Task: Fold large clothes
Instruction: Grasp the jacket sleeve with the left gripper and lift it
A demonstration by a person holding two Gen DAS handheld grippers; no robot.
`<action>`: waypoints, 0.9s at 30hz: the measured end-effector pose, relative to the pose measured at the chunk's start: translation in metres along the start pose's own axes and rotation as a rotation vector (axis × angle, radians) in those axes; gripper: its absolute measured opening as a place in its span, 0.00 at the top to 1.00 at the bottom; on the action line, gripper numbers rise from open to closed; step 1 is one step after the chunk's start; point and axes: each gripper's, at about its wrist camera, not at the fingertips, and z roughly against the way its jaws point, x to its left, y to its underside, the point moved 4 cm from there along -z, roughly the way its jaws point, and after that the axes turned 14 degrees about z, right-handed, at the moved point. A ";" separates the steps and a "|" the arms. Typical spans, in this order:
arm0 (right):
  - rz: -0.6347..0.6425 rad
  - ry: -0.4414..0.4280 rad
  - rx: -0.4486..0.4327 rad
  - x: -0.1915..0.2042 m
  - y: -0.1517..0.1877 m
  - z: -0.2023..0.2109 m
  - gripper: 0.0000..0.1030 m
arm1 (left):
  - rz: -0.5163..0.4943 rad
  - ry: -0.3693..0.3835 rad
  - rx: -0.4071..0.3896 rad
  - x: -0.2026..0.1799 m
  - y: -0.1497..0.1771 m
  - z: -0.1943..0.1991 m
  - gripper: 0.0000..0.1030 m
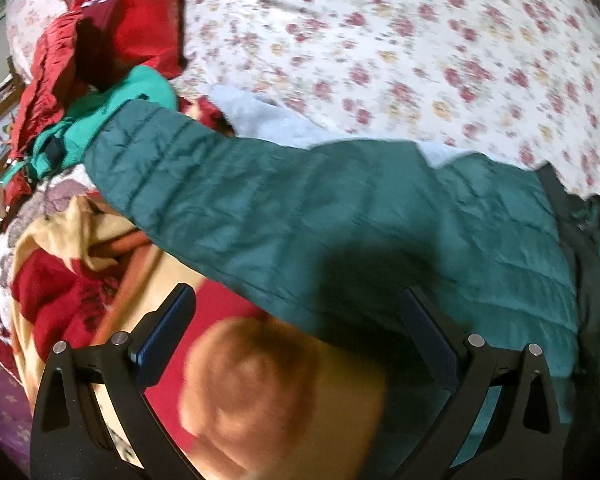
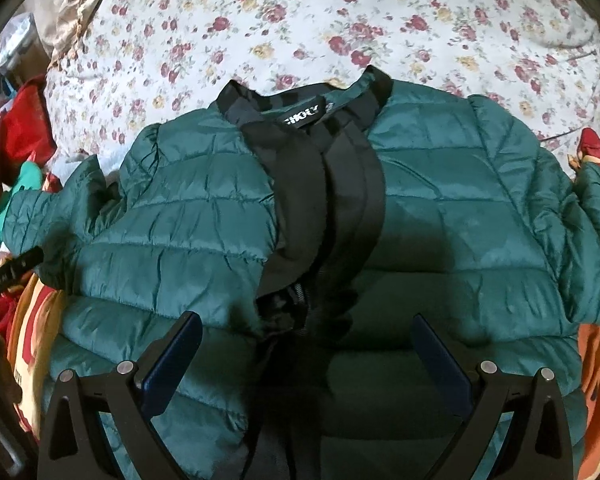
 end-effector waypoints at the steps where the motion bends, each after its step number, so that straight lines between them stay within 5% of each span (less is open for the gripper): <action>1: 0.006 -0.004 -0.001 0.002 0.000 0.000 0.00 | 0.013 -0.013 -0.008 0.007 -0.008 -0.003 0.01; 17: 0.018 -0.042 0.011 0.011 0.005 0.002 0.00 | 0.288 -0.216 -0.070 0.156 -0.132 -0.082 0.01; 19: 0.027 -0.042 0.015 0.013 0.004 0.001 0.00 | 0.322 -0.178 -0.055 0.167 -0.141 -0.094 0.11; 21: 0.028 -0.043 0.020 0.015 0.005 0.000 0.00 | 0.369 -0.148 0.007 0.178 -0.146 -0.111 0.47; 22: 0.028 -0.045 0.023 0.015 0.005 -0.001 0.00 | 0.391 -0.150 0.033 0.183 -0.147 -0.118 0.53; 24: 0.025 -0.045 0.029 0.015 0.007 -0.003 0.00 | 0.422 -0.116 0.008 0.188 -0.150 -0.113 0.81; 27: 0.015 -0.049 0.023 0.014 0.009 -0.003 0.00 | 0.402 -0.098 0.006 0.184 -0.150 -0.102 0.90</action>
